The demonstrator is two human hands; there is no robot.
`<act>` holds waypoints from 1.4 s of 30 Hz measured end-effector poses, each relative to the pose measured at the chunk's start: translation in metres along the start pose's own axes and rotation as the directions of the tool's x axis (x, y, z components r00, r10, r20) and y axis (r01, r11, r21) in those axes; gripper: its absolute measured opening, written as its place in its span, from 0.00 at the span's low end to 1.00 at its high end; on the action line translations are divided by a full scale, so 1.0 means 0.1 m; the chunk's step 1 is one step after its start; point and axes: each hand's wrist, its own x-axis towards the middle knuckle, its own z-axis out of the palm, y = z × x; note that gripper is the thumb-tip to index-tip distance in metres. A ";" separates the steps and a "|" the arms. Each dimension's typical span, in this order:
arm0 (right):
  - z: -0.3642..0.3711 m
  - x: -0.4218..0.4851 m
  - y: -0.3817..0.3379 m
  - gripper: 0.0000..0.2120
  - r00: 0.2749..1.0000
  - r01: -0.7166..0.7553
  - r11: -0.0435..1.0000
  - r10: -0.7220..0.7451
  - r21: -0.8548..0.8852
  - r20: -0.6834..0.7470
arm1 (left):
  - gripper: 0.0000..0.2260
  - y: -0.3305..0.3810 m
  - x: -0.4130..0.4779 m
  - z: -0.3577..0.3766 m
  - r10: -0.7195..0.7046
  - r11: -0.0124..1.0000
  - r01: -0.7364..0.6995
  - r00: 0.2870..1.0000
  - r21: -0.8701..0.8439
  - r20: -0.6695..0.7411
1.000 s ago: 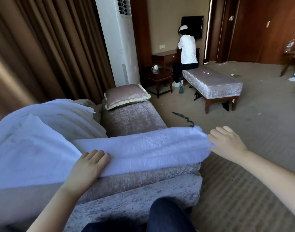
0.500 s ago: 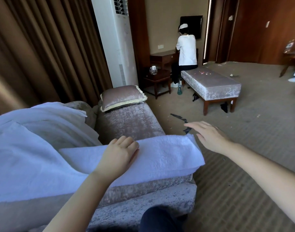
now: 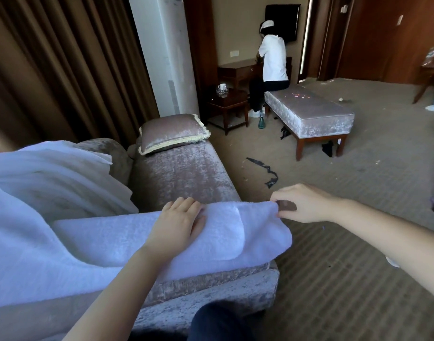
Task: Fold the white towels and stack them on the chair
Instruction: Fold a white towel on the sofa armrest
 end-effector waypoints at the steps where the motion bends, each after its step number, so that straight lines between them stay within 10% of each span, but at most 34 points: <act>1: 0.03 -0.02 0.01 0.04 0.999 0.009 0.999 -0.007 0.049 -0.041 | 0.14 0.00 0.00 0.00 -0.005 1.000 0.005 1.000 0.002 0.001; 9: 0.19 0.02 0.01 0.11 0.936 -0.093 0.895 0.227 0.435 -0.268 | 0.13 0.05 0.02 0.00 -0.034 0.999 0.034 0.999 -0.009 -0.016; 14: 0.30 -0.04 0.08 0.07 0.966 -0.214 0.964 0.232 0.157 -0.114 | 0.10 0.16 0.00 -0.12 0.091 0.996 -0.090 0.993 0.015 -0.077; 19: 0.54 -0.24 0.00 0.16 0.897 0.094 0.989 -0.133 -0.111 -0.421 | 0.11 0.33 -0.16 -0.18 0.309 0.950 -0.310 0.950 -0.034 -0.028; 24: 0.77 -0.37 -0.01 0.09 0.840 0.210 0.911 -0.354 -0.355 -0.411 | 0.12 0.41 -0.23 -0.12 0.404 0.909 -0.411 0.910 0.065 0.097; 28: 0.73 -0.32 -0.09 0.08 0.842 0.108 0.971 -0.203 -0.213 -0.500 | 0.11 0.55 -0.18 -0.11 0.371 0.924 -0.372 0.928 0.088 0.031; 34: 0.73 -0.16 -0.44 0.11 0.784 -0.376 0.839 0.515 0.394 -0.348 | 0.17 0.68 -0.15 -0.11 0.378 0.923 -0.381 0.924 0.054 0.055; 42: 0.56 0.04 -0.44 0.09 0.800 -0.415 0.803 0.546 0.428 -0.249 | 0.18 0.68 -0.21 -0.05 0.331 0.940 -0.338 0.937 0.050 0.115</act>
